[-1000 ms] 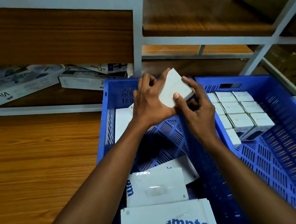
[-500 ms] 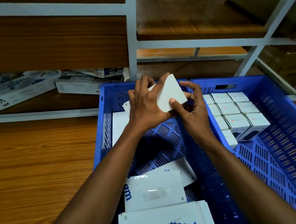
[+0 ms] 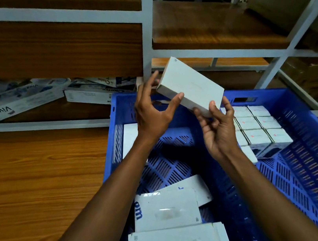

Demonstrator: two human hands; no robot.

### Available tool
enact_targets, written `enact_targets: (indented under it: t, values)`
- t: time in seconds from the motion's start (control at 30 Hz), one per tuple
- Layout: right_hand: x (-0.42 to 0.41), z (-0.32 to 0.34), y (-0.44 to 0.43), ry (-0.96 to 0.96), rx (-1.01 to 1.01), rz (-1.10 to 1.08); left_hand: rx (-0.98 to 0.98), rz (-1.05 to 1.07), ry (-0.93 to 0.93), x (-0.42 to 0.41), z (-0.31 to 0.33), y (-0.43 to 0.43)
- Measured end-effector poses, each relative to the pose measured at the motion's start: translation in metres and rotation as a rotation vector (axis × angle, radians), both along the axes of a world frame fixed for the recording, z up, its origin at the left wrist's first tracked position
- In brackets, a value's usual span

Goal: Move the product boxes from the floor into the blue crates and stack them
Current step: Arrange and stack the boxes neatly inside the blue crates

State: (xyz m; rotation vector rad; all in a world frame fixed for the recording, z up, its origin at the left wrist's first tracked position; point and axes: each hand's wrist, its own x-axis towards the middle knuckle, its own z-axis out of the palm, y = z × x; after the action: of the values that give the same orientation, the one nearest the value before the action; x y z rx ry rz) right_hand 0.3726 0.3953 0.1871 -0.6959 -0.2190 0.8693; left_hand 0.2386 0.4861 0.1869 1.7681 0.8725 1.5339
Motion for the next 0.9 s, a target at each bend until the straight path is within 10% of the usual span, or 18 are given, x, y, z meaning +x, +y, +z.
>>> enact_targets:
  t: [0.4, 0.9]
  values:
    - [-0.008, 0.000, -0.002, 0.023, 0.003, 0.054, 0.197, 0.045, -0.016, 0.004, -0.001, 0.001]
    - [-0.008, -0.005, -0.004, -0.003, -0.071, 0.045, -0.123, -0.112, -0.194, 0.011, -0.005, -0.002]
